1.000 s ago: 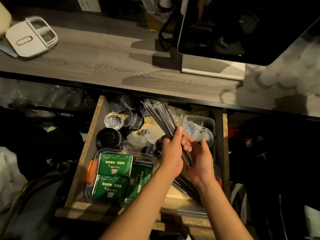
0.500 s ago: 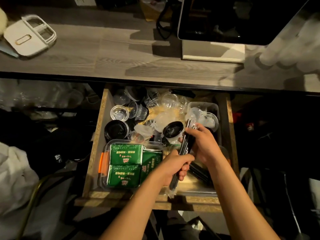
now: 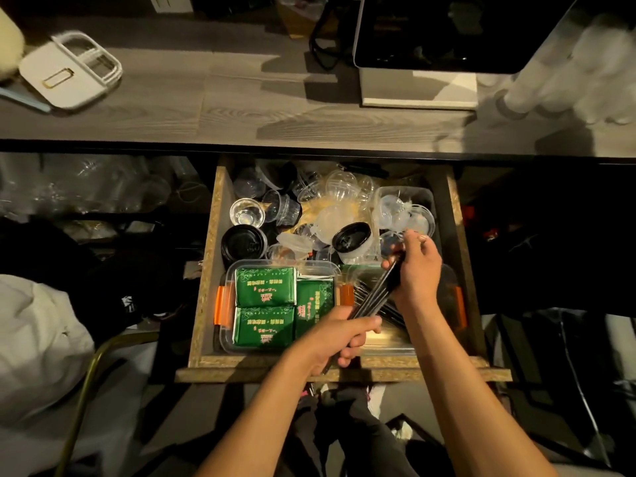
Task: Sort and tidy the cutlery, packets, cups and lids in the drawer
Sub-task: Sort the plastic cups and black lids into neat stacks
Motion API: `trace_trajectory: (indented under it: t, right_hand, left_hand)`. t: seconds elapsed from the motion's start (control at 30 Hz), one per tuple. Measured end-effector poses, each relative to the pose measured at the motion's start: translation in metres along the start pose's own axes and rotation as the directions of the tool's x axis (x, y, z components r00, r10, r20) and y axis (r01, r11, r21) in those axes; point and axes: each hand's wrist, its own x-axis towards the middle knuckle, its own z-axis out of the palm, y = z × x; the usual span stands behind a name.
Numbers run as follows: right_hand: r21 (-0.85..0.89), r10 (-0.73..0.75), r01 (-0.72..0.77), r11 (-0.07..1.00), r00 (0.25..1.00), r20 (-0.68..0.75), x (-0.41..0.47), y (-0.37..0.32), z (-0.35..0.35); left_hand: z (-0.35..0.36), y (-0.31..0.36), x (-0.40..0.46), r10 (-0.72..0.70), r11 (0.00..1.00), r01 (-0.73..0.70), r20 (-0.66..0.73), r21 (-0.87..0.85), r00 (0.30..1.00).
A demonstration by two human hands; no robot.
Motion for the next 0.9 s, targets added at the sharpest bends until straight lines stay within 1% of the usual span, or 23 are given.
trace_trajectory:
  t: [0.07, 0.17, 0.27, 0.33, 0.43, 0.53, 0.63, 0.7, 0.73, 0.77, 0.83, 0.87, 0.9]
  right_hand:
    - [0.024, -0.017, 0.017, 1.000, 0.999, 0.033, -0.005, 0.002, -0.005]
    - [0.005, -0.002, 0.002, 1.000, 1.000, 0.031, -0.007, 0.002, -0.016]
    - [0.002, 0.081, -0.082, 0.997, 0.995, 0.063, -0.008, -0.001, -0.027]
    - [0.002, 0.185, -0.186, 0.983, 0.980, 0.078, -0.010, -0.003, -0.031]
    - [-0.010, 0.242, -0.242, 0.970, 0.967, 0.078, -0.014, -0.007, -0.037]
    - [-0.052, 0.272, -0.267, 0.962, 0.943, 0.191, -0.014, -0.018, -0.047]
    - [-0.178, 0.274, -0.229, 0.957, 0.914, 0.299, -0.009, -0.037, -0.056]
    - [-0.283, 0.278, -0.179, 0.942, 0.890, 0.362, -0.009, -0.054, -0.060]
    - [-0.305, 0.276, -0.164, 0.938, 0.884, 0.376, -0.011, -0.061, -0.062]
    - [-0.295, 0.281, -0.177, 0.939, 0.889, 0.362, -0.014, -0.066, -0.064]
    - [-0.204, 0.310, -0.258, 0.944, 0.904, 0.294, -0.022, -0.073, -0.070]
    - [-0.172, 0.322, -0.284, 0.943, 0.908, 0.269, -0.027, -0.074, -0.073]
    - [-0.167, 0.331, -0.295, 0.941, 0.904, 0.269, -0.031, -0.074, -0.076]
  left_hand:
    - [0.007, -0.002, -0.002, 0.020, 1.000, -0.020, -0.016, 0.024, 1.000]
    - [0.014, -0.003, -0.002, 0.002, 0.998, -0.003, 0.021, 0.055, 1.000]
    - [0.021, -0.001, 0.001, -0.023, 0.997, 0.019, 0.058, 0.073, 0.998]
    - [0.027, 0.002, 0.006, -0.018, 0.996, 0.015, 0.039, 0.087, 0.999]
    - [0.041, 0.011, 0.012, -0.021, 0.990, 0.020, 0.004, 0.142, 1.000]
    - [0.056, 0.019, 0.017, 0.000, 0.988, 0.010, -0.067, 0.154, 0.998]
    - [0.067, 0.030, 0.019, 0.053, 0.989, -0.034, -0.135, 0.142, 0.989]
    - [0.075, 0.041, 0.018, 0.109, 0.991, -0.094, -0.182, 0.092, 0.977]
    - [0.079, 0.047, 0.017, 0.140, 0.989, -0.129, -0.212, 0.065, 0.967]
    - [0.083, 0.053, 0.017, 0.170, 0.985, -0.167, -0.249, 0.034, 0.953]
    - [0.093, 0.069, 0.015, 0.207, 0.966, -0.249, -0.352, -0.077, 0.913]
    - [0.099, 0.078, 0.014, 0.205, 0.936, -0.301, -0.415, -0.181, 0.886]
    - [0.104, 0.086, 0.014, 0.202, 0.882, -0.370, -0.476, -0.291, 0.856]
